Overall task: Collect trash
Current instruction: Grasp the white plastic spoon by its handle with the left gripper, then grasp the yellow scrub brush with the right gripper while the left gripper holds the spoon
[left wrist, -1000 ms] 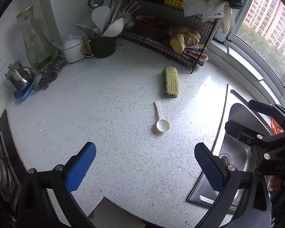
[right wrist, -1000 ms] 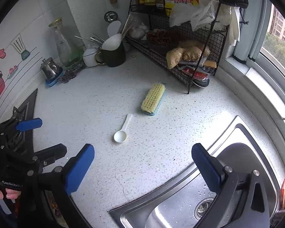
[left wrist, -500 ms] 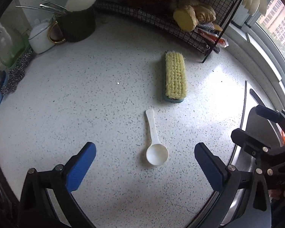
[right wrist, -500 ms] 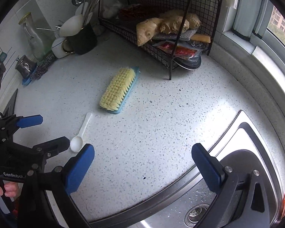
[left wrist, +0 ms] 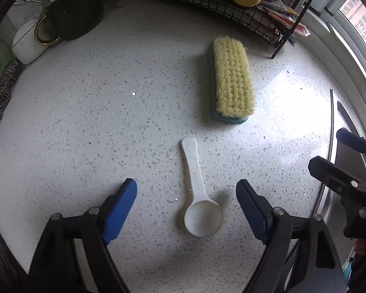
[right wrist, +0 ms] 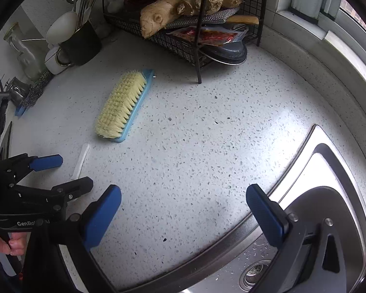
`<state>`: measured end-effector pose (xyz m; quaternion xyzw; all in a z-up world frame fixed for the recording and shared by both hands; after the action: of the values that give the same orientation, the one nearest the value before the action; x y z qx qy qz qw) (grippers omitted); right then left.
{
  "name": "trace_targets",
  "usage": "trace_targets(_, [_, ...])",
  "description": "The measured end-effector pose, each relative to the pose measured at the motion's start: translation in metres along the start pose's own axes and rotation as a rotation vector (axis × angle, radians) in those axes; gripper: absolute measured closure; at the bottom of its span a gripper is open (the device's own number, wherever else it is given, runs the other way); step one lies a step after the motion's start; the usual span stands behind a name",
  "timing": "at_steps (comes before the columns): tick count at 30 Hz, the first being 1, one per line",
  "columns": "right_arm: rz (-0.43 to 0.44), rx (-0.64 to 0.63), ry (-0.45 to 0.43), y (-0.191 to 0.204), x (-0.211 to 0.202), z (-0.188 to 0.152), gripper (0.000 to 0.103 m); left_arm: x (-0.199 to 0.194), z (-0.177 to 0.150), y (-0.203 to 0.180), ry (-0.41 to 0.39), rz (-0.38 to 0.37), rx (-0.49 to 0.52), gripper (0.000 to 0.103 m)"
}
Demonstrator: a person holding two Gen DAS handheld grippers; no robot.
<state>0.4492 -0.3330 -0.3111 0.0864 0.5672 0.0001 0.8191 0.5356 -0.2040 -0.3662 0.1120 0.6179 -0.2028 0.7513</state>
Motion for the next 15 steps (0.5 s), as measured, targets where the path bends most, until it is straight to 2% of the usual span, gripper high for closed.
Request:
trace_targets(2, [-0.003,0.005,-0.001,0.000,0.002,0.003,0.001,-0.002,0.000,-0.001,-0.002,0.011,0.010,0.038])
trace_targets(6, [-0.004,0.018,-0.001,0.003,0.006,0.009,0.001,-0.007,0.001,-0.008,-0.017,-0.003,0.038,0.072])
trace_targets(9, [-0.004,0.020,0.002,0.010,0.009,0.012,0.001,-0.013,-0.006,-0.002,-0.014,-0.014,0.036,0.088])
trace_targets(11, [-0.001,0.013,0.003,0.015,0.009,0.014,0.001,-0.016,-0.010,-0.001,-0.011,-0.029,0.015,0.093])
trace_targets(15, [0.006,-0.006,0.003,0.027,0.011,0.018,0.001,-0.021,-0.019,0.010,-0.020,-0.035,-0.021,0.093])
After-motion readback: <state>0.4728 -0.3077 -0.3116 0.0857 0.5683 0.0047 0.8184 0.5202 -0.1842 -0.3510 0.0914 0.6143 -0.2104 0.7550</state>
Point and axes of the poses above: each gripper's, at about its wrist camera, not at the fingertips, and x roughly the way its jaws point, y to its left, z to its top, the point moved 10 cm from there along x, roughly the way its jaws point, and after that the axes turned 1 degree about -y, right-handed, at the moved point
